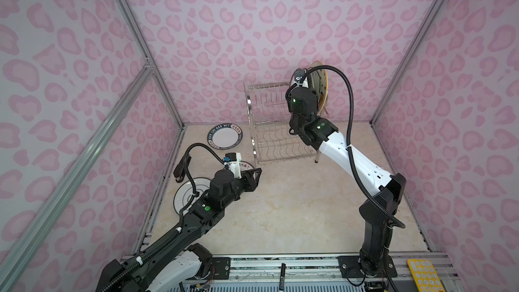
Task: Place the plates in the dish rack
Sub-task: 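Open the right gripper and withdraw it from the rack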
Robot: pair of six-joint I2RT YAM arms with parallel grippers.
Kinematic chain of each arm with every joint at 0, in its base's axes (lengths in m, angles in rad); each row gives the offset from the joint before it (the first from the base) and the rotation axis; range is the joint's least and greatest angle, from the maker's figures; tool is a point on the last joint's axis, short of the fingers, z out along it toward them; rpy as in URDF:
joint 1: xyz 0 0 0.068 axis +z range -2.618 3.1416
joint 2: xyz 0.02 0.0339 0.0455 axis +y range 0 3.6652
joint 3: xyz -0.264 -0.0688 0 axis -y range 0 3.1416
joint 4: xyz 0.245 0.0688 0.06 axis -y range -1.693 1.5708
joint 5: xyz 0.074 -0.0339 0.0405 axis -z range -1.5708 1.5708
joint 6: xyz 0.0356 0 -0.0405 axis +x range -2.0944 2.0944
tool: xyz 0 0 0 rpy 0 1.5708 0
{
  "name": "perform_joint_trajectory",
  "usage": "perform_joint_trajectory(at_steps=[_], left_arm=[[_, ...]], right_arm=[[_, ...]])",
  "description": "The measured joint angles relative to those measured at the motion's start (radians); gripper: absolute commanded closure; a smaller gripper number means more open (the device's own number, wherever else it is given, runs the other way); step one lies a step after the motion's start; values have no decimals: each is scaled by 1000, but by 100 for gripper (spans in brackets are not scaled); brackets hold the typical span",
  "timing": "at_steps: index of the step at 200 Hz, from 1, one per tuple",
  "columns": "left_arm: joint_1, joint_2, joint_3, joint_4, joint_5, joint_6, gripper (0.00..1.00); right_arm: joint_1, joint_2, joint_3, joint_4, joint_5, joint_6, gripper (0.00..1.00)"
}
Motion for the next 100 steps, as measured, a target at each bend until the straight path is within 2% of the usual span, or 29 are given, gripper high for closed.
perform_joint_trajectory(at_steps=[100], left_arm=[[0, 9, 43, -25, -27, 19, 56]], right_arm=[[-19, -345, -327, 140, -158, 11, 45]])
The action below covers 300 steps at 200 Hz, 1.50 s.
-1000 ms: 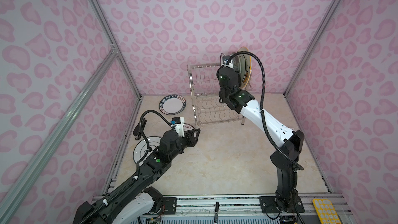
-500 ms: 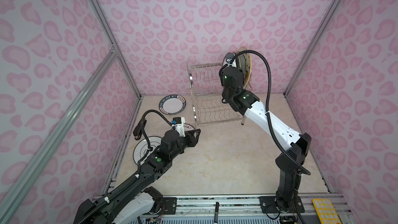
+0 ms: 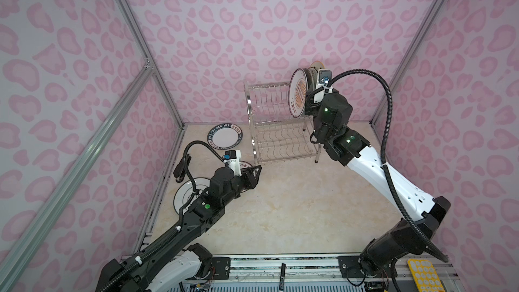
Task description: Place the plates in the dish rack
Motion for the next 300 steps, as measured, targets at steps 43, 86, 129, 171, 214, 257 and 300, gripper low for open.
perform_joint_trajectory(at_steps=[43, 86, 129, 171, 214, 257, 300], left_arm=[[0, 13, 24, -40, -35, 7, 56], [0, 28, 41, -82, -82, 7, 56], [5, 40, 50, -133, -135, 5, 55], [42, 30, 45, -157, -159, -28, 54], [117, -1, -2, -196, -166, -79, 53], [183, -13, -55, -248, -176, -146, 53], [223, -23, -95, -288, -186, -204, 52]], right_arm=[[-104, -135, -147, 21, -58, 62, 44], [-278, -243, -338, 15, -174, 211, 45], [-369, -283, -487, -8, -299, 324, 44], [-404, -293, -593, -13, -369, 372, 44], [-430, -302, -677, -12, -434, 420, 45], [-436, -266, -718, -14, -533, 468, 47], [-436, -254, -730, -13, -570, 494, 47]])
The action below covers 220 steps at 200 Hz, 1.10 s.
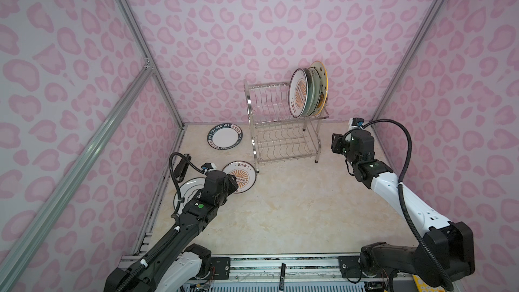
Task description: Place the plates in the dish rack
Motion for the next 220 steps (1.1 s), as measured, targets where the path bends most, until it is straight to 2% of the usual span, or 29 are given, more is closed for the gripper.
perform_joint_trajectory(at_steps=[90, 220], left_arm=[[49, 61, -77, 8, 40, -76, 52], [82, 216, -131, 148, 132, -140, 53]], right_arm=[[0, 5, -2, 0, -23, 5, 47], [-5, -3, -10, -1, -26, 2, 47]])
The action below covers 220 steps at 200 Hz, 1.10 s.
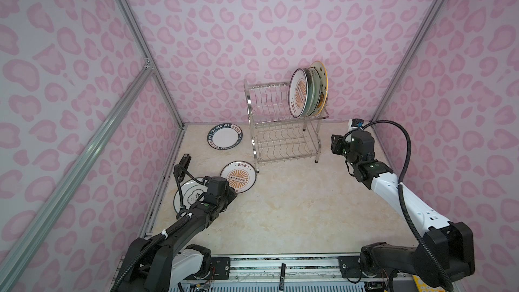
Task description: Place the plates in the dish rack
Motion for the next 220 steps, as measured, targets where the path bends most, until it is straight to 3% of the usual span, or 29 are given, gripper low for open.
perform_joint_trajectory(at_steps=[220], left_arm=[[31, 243, 22, 245, 79, -61, 61]], right_arm=[[-43, -48, -48, -6, 3, 0, 47]])
